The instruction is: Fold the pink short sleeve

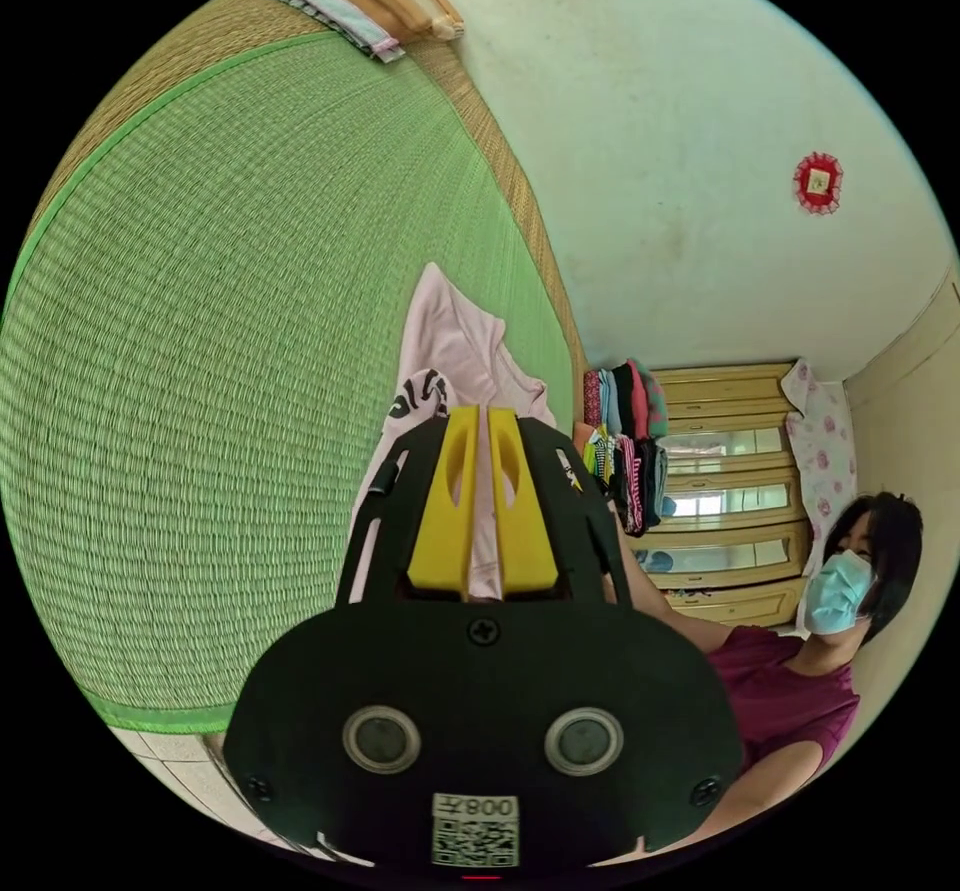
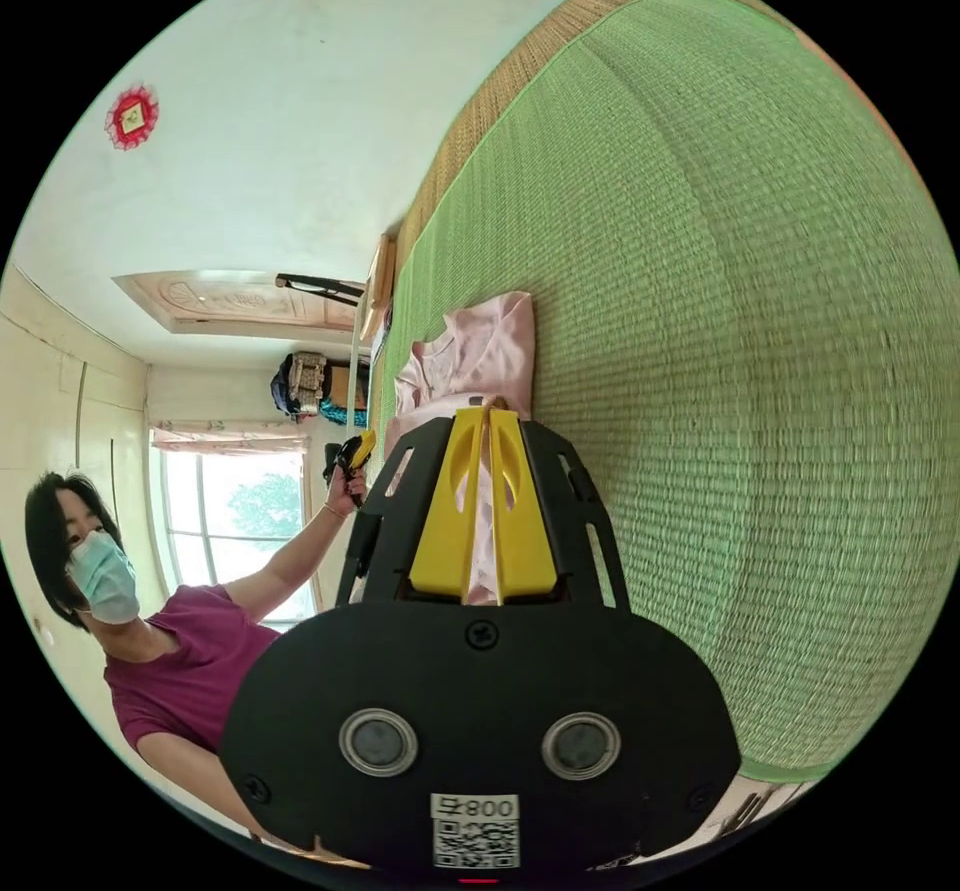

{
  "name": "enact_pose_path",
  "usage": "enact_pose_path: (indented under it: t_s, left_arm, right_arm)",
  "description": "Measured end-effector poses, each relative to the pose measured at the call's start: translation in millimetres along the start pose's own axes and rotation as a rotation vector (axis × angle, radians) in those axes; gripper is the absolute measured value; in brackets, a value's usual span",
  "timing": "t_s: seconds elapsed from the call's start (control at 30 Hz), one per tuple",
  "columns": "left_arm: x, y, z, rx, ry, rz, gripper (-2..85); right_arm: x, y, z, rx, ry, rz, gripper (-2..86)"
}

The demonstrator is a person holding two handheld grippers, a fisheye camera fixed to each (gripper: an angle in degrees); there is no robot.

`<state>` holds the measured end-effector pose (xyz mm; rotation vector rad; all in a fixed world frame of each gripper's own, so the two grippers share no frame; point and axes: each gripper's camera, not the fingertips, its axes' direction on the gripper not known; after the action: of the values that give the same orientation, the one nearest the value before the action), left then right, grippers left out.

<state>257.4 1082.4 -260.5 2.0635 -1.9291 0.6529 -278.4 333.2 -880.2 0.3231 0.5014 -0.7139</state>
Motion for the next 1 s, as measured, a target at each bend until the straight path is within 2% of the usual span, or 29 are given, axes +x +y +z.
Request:
enact_pose_path:
  t_s: [0.13,0.33,0.5,0.7,1.0]
  left_arm:
    - [16,20,26,-0.036,0.015,0.056,4.9]
    - [51,56,67,-0.123,-0.185,0.141,7.0]
    - [63,66,84,-0.092,-0.253,0.131,6.8]
    - [72,67,105,-0.079,-0.258,0.091,1.7]
    - [94,79,125,-0.070,-0.218,0.111,1.7]
  right_arm:
    - [-6,14,2,0.056,0.003,0.004,1.0]
    - [-59,62,30,0.055,0.105,-0.095,2.8]
    - [-127,101,82,-0.006,0.370,-0.224,5.9]
    - [-207,126,158,-0.075,0.673,-0.420,6.8]
    - [-297,155,262,-0.150,0.953,-0.665,8.1]
